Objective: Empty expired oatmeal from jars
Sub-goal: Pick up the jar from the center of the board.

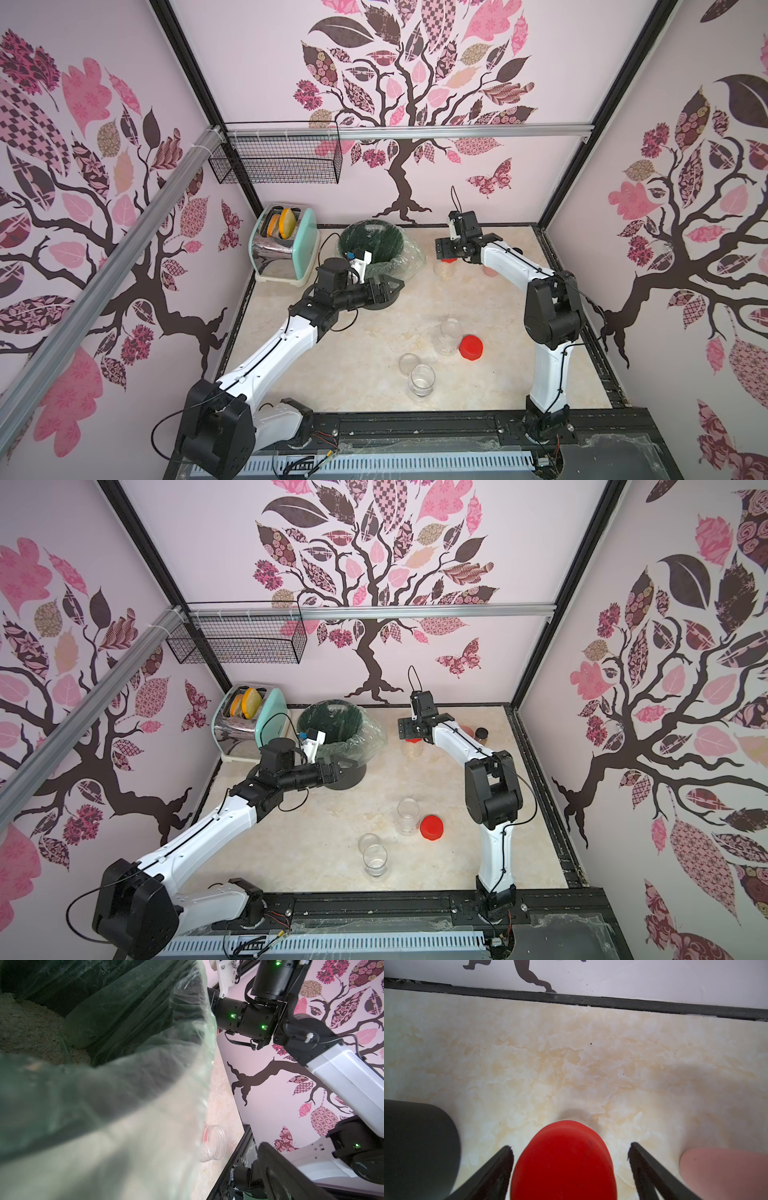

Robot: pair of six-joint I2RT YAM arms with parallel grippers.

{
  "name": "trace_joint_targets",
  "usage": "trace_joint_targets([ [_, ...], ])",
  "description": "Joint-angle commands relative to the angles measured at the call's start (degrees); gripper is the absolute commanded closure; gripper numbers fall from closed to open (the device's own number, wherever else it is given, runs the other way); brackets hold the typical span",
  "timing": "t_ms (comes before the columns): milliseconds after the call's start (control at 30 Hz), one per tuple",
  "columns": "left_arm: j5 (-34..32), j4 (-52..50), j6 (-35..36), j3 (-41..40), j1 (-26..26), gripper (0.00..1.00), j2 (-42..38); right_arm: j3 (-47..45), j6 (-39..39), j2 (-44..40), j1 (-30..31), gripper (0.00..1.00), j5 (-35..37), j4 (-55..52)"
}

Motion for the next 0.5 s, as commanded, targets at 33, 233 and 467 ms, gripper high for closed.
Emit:
trace_joint_targets([
  [33, -0.4, -0.3, 1.7, -0.5, -0.2, 0.02, -3.3, 1.9, 0.0, 0.3, -0.2, 0.14, -0.8, -1.0],
  [233, -0.5, -0.3, 1.8, -1.1, -0.3, 0.02, -4.0, 0.5, 0.2, -0.3, -0.2, 0.17, -0.9, -1.2],
  [467, -0.4, 0.3, 1.3, -2.2, -0.3, 0.02, -4.2, -1.4, 0.0, -1.1, -0.2, 0.19, -0.9, -0.7],
])
